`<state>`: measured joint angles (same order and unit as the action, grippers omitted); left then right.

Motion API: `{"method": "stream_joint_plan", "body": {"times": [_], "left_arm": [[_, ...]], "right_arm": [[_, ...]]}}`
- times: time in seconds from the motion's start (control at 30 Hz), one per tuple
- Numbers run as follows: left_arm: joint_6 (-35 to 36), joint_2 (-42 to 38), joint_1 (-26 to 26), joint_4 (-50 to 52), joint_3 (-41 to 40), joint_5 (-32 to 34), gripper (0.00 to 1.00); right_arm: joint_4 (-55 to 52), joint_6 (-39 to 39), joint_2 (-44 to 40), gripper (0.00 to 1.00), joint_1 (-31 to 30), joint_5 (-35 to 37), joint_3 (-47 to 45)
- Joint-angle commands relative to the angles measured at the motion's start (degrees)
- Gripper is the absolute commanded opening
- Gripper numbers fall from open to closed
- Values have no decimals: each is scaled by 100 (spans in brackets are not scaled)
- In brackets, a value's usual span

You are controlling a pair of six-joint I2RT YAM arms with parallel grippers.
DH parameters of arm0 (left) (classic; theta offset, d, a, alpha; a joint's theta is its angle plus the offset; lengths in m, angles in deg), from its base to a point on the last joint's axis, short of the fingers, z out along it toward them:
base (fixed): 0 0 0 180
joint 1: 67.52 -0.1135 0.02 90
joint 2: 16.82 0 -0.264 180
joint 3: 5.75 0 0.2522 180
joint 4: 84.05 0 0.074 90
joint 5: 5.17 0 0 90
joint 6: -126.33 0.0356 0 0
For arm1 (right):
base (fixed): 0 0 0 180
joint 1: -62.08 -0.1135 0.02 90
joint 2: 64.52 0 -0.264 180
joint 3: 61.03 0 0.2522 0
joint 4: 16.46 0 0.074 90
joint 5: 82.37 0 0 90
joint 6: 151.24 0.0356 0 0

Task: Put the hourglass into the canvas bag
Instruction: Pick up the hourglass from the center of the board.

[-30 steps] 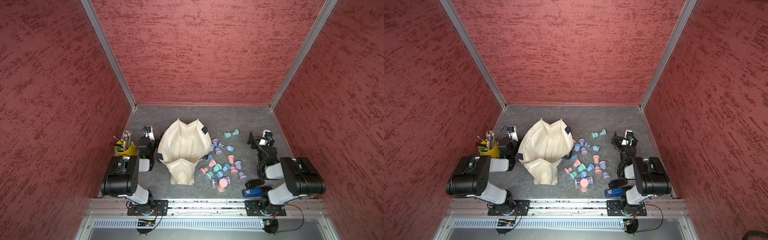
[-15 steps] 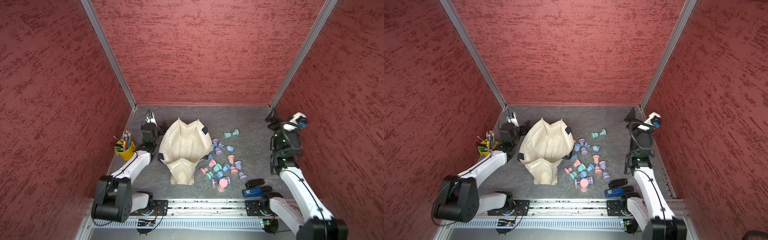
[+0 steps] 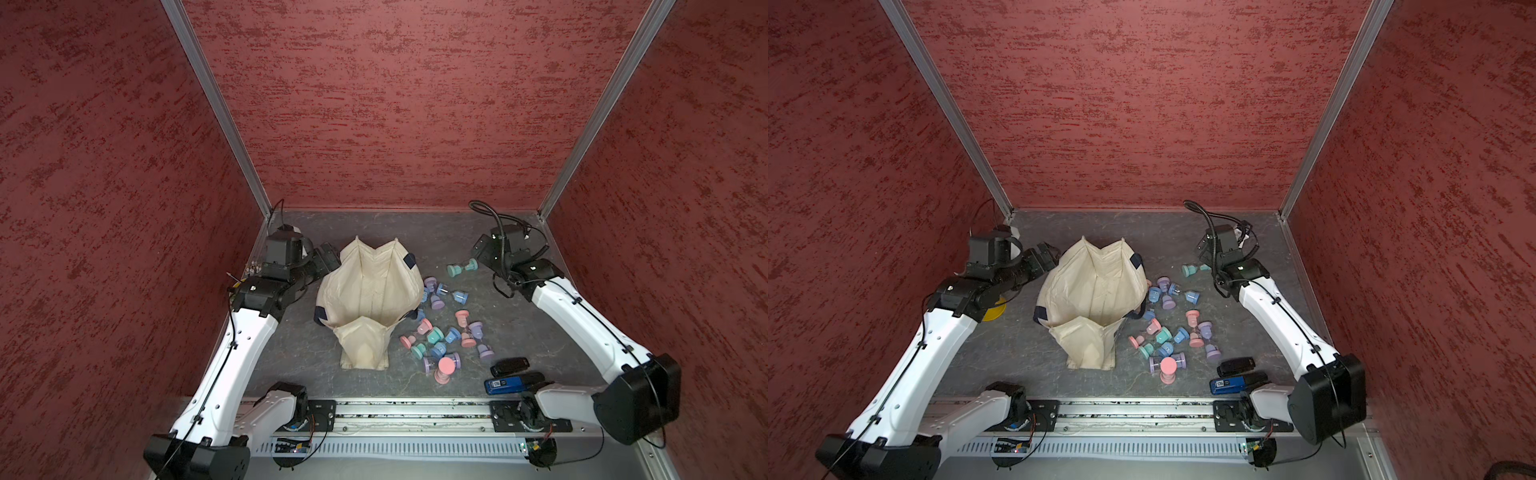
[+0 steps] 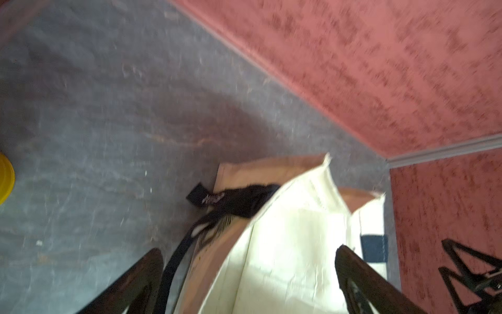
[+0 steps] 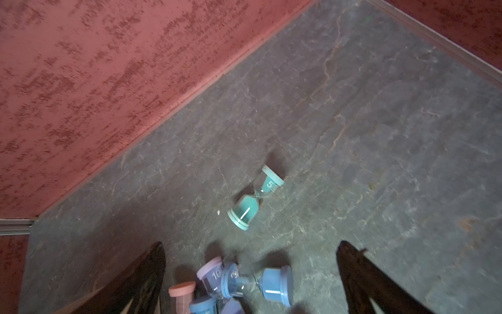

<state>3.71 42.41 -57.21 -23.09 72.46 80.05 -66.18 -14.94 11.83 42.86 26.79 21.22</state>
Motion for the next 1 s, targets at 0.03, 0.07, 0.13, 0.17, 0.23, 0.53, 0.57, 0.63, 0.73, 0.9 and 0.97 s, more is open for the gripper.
{"method": "stream_joint_plan", "body": {"times": [0.03, 0.07, 0.13, 0.17, 0.23, 0.53, 0.57, 0.63, 0.73, 0.9, 0.97], "left_arm": [[266, -103, -50, 701, -136, -608, 100], [299, -82, -112, 712, -135, -752, 100], [320, -32, -236, 746, -96, -929, 100], [372, -4, -304, 728, -81, -1047, 100], [429, 36, -389, 718, -77, -1133, 100], [533, 252, -661, 397, -421, -1482, 92], [492, 289, -758, 281, -495, -1606, 88], [435, 382, -900, 141, -549, -1794, 81], [397, 451, -938, -6, -575, -1940, 70], [315, 381, -892, -127, -705, -2150, 56], [349, 367, -851, -89, -735, -2126, 55]], "right_arm": [[-747, 311, 318, 99, 10, 98, 639], [-772, 347, 534, 99, 40, -31, 769], [-1069, 354, 1164, 94, 62, -143, 1248], [-1219, 383, 1479, 91, 62, -174, 1489], [-1229, 455, 1828, 87, 64, -213, 1662], [-704, 471, 2531, 84, 68, -644, 1798], [-669, 484, 2565, 84, 69, -626, 1792], [-616, 506, 2652, 84, 74, -606, 1813], [-583, 578, 2897, 83, 109, -648, 1886], [-429, 860, 3179, 78, 177, -820, 1853], [-416, 1002, 3270, 75, 175, -843, 1839]]}}
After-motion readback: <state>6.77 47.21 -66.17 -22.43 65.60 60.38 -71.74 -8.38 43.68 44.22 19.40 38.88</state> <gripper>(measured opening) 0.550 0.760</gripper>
